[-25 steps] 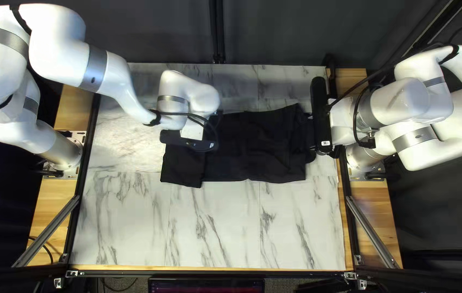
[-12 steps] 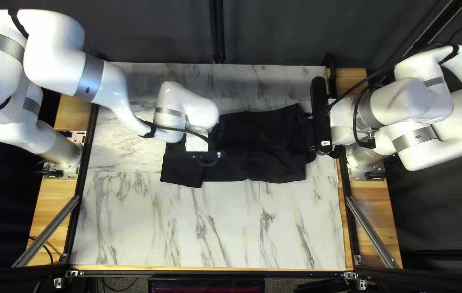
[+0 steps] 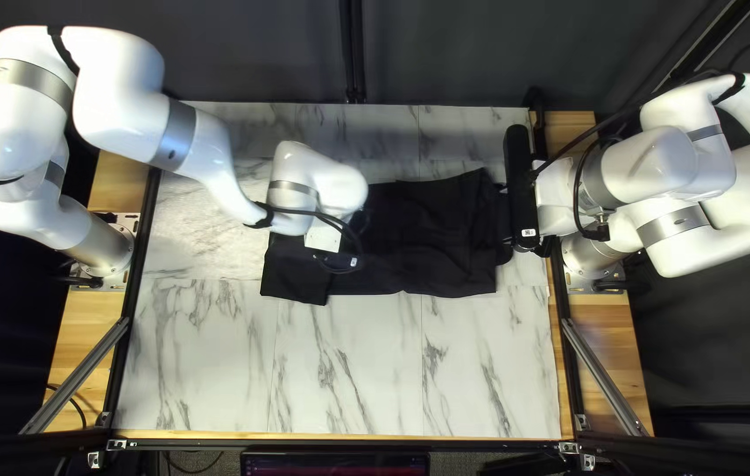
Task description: Fold t-shirt
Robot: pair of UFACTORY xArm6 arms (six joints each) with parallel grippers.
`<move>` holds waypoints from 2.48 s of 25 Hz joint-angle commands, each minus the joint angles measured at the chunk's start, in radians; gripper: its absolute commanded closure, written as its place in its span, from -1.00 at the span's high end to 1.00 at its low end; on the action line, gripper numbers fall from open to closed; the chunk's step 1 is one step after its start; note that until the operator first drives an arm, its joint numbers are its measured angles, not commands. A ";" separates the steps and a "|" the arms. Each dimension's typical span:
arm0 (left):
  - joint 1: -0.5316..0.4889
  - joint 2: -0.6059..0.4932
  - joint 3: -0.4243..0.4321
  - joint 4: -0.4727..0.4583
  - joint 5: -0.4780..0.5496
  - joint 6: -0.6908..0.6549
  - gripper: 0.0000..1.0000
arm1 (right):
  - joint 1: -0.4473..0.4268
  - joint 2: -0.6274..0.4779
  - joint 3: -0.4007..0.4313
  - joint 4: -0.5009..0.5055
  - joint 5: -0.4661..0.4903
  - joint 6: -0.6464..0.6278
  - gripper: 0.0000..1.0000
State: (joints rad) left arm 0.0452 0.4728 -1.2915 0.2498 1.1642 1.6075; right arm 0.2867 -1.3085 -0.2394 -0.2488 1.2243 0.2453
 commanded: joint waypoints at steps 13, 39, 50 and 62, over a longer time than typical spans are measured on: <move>-0.042 -0.081 0.015 0.038 0.131 -0.156 -1.00 | 0.000 0.000 0.000 0.000 0.000 0.000 1.00; -0.136 -0.541 0.395 0.135 0.217 -0.457 -1.00 | 0.000 0.000 0.000 0.000 0.000 0.000 1.00; -0.103 -0.338 0.233 0.152 0.153 -0.391 -1.00 | 0.000 0.000 0.000 0.000 0.000 0.000 1.00; -0.081 -0.247 0.159 0.160 0.117 -0.331 -1.00 | 0.000 0.000 0.000 0.000 0.000 0.000 1.00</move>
State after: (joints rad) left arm -0.0282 0.2323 -1.1365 0.4099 1.2811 1.2779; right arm 0.2867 -1.3085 -0.2394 -0.2488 1.2243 0.2453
